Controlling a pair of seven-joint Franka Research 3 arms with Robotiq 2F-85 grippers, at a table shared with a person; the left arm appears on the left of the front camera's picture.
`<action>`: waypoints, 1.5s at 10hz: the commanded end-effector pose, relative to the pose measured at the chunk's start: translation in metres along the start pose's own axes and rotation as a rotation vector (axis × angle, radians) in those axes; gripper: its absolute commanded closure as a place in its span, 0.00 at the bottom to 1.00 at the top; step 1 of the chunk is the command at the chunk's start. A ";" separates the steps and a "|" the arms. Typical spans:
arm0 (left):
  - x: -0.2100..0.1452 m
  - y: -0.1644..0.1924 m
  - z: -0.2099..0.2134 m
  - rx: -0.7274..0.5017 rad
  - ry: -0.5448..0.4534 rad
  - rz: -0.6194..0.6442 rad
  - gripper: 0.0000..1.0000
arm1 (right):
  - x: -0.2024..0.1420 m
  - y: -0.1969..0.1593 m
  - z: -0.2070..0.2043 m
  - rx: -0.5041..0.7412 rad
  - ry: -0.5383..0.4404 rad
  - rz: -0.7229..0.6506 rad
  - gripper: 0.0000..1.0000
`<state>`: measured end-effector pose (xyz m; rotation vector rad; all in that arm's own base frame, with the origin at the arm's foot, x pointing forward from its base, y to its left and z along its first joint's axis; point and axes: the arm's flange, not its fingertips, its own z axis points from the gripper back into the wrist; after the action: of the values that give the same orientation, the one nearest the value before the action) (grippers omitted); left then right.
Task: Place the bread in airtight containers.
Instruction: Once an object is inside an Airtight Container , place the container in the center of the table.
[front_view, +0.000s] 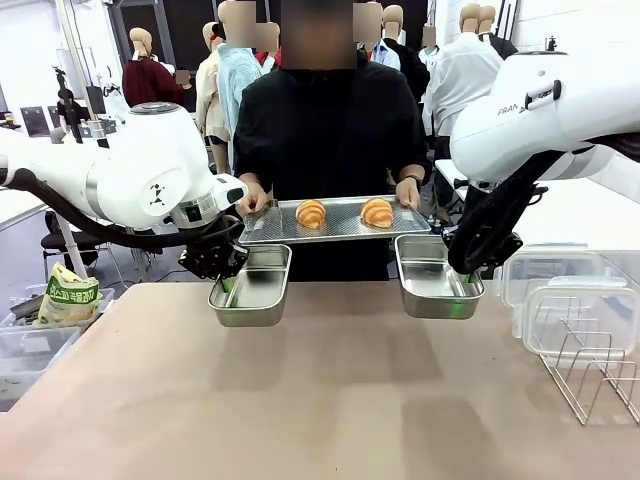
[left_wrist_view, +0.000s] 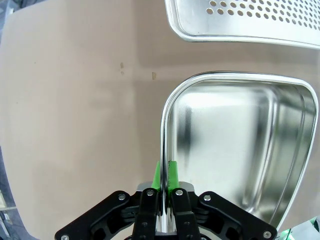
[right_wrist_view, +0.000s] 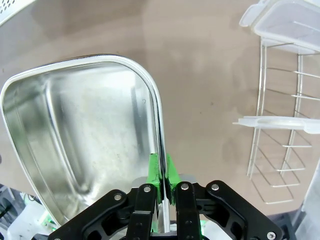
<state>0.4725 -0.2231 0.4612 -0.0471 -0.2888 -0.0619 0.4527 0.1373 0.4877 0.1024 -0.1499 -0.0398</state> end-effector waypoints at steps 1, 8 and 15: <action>0.002 0.000 0.003 -0.003 -0.009 0.001 1.00 | 0.000 0.000 0.003 -0.003 -0.006 0.002 1.00; 0.002 0.000 0.003 -0.003 -0.009 0.001 1.00 | 0.000 0.000 0.003 -0.003 -0.006 0.002 1.00; 0.002 0.000 0.003 -0.003 -0.009 0.001 1.00 | 0.000 0.000 0.003 -0.003 -0.006 0.002 1.00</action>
<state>0.4725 -0.2231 0.4612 -0.0471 -0.2888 -0.0619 0.4527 0.1373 0.4878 0.1024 -0.1500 -0.0397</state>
